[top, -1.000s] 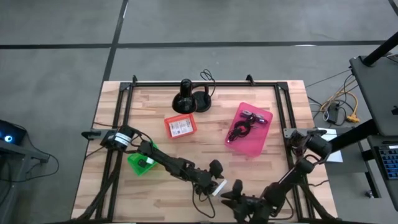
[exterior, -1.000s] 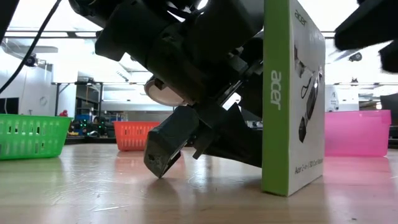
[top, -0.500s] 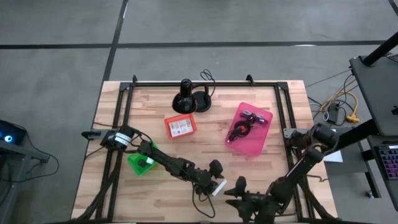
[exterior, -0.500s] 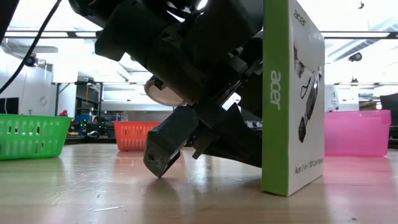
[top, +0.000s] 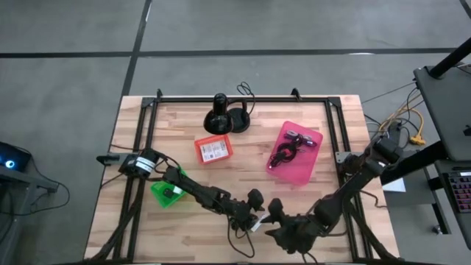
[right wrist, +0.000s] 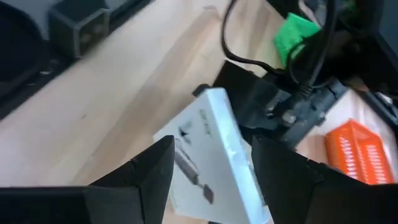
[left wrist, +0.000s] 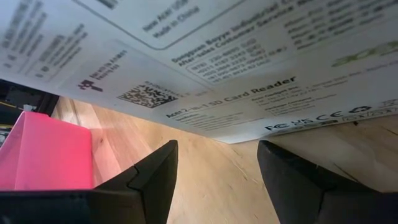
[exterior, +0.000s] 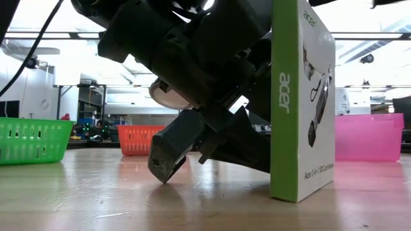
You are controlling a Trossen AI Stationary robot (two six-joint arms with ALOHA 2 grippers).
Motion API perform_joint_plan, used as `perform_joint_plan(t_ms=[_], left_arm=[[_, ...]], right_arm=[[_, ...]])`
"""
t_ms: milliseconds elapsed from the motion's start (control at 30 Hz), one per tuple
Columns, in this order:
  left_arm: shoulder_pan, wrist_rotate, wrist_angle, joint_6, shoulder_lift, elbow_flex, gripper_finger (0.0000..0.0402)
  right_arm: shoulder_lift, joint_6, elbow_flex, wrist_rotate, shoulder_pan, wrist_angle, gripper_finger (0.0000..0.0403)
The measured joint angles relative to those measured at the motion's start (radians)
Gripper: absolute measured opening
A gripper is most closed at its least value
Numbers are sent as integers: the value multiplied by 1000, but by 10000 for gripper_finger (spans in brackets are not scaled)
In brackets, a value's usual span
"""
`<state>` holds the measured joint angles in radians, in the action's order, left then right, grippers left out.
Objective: Pick and place items into bin
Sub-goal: Stack the card reader box on top of the card reader box in the orange bin
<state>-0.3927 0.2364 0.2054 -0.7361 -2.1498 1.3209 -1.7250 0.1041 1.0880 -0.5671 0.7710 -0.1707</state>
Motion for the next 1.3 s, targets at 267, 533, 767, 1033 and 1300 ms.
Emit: perform_joint_plan(t_ms=[267,533,767,1033,1300], left_arm=[[0,1,-5,0,0,1,208],[0,3,-5,0,0,0,208],[0,3,-5,0,0,1,208],[0,3,-5,0,0,1,208],[0,3,-5,0,0,1,208]], right_arm=[[9,16,1,45,-65,-60,203],[12,20,2,195,-114,-64,203],[12,49,7,197,-130,-108,203],[11,35,55,204,-133,-185,203],[11,38,83,207,-134,-218,203]])
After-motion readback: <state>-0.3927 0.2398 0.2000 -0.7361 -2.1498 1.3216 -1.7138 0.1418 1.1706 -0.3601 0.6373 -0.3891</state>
